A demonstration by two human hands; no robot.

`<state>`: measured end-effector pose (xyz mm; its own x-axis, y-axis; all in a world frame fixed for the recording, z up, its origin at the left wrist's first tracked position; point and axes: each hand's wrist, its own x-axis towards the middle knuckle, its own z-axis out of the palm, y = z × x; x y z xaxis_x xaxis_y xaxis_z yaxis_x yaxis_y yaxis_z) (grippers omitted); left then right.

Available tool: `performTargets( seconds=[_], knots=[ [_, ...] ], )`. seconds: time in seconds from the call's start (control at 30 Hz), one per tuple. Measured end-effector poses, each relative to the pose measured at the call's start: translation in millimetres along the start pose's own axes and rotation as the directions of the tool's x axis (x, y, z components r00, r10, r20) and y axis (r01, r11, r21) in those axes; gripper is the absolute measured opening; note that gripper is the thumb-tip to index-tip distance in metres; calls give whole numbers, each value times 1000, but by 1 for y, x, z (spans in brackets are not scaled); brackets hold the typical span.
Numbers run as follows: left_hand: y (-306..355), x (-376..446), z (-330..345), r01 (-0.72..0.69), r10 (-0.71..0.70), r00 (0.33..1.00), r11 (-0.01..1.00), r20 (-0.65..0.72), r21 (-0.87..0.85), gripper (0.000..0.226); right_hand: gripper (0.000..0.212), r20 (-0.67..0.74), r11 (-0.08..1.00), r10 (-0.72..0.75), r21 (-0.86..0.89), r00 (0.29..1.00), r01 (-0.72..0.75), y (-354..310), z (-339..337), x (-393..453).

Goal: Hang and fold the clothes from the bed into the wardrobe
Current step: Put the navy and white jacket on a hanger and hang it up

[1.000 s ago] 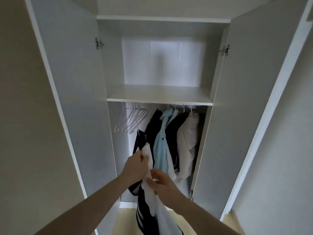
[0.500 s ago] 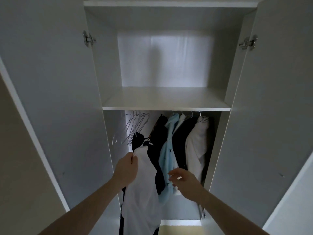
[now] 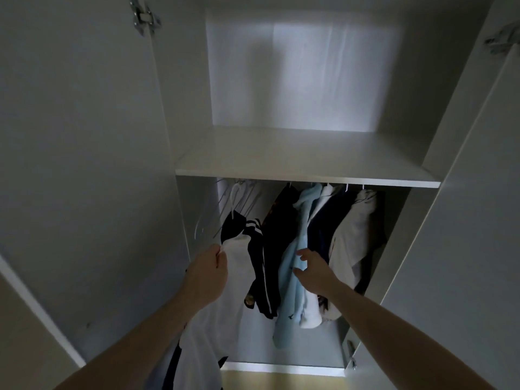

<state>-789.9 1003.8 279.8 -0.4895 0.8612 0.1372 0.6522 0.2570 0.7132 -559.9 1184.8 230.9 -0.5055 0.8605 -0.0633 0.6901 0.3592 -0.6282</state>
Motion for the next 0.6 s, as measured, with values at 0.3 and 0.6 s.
performTargets(
  seconds=[0.3,0.6],
  knots=[
    [-9,51,15,68,-50,989,989,-137,129,26,62,75,957,-96,-267,993,112,13,3,133],
    [-3,63,26,141,-102,974,971,-202,194,28,92,355,703,-207,-594,912,391,17,31,225]
  ],
)
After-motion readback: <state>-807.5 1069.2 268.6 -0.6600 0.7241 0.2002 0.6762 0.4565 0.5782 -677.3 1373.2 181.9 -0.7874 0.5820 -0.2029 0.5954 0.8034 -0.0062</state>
